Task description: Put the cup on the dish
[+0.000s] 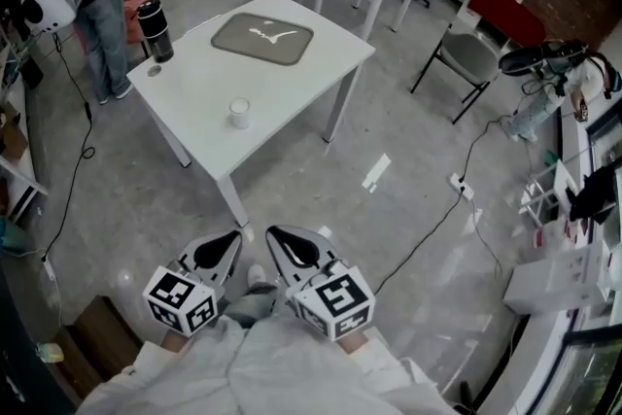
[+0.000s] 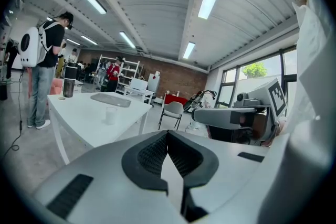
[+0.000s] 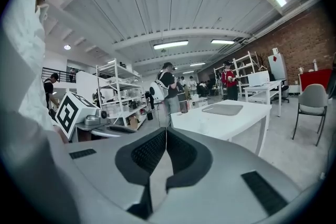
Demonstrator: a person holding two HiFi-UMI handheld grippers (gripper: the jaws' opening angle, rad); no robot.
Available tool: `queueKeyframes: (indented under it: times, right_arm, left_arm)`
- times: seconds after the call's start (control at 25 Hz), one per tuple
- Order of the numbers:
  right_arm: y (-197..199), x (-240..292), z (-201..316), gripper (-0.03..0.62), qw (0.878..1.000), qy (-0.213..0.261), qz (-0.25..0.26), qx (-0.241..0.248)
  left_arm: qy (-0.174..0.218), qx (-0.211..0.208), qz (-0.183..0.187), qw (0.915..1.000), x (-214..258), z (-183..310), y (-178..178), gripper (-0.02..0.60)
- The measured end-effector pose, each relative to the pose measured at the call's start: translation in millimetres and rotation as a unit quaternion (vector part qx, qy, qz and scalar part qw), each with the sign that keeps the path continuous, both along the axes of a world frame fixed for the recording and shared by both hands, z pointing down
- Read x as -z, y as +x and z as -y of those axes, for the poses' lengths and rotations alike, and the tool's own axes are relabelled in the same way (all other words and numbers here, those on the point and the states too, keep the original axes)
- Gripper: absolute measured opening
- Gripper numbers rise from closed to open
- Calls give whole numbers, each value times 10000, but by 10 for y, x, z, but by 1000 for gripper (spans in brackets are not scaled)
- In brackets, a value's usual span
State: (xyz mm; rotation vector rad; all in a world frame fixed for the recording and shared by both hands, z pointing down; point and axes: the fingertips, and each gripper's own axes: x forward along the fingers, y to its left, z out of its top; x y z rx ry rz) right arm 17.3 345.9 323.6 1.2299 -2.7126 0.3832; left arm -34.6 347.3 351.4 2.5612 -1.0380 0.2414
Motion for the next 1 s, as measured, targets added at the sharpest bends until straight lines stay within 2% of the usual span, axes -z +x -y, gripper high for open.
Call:
queueKeyframes:
  times: [0.36, 0.68, 1.0]
  right_arm:
    - [-181, -26, 800, 14, 9994, -119, 25, -322]
    - [-234, -168, 1057, 14, 9983, -386, -48, -432]
    - [-318, -337, 1456, 14, 9977, -534, -17, -415]
  left_arm:
    - [-83, -421, 38, 9991, 8, 831, -170, 8]
    - [-389, -588, 12, 9975, -169, 1090, -191, 8]
    - [-484, -556, 69, 9973, -291, 1474, -267, 8]
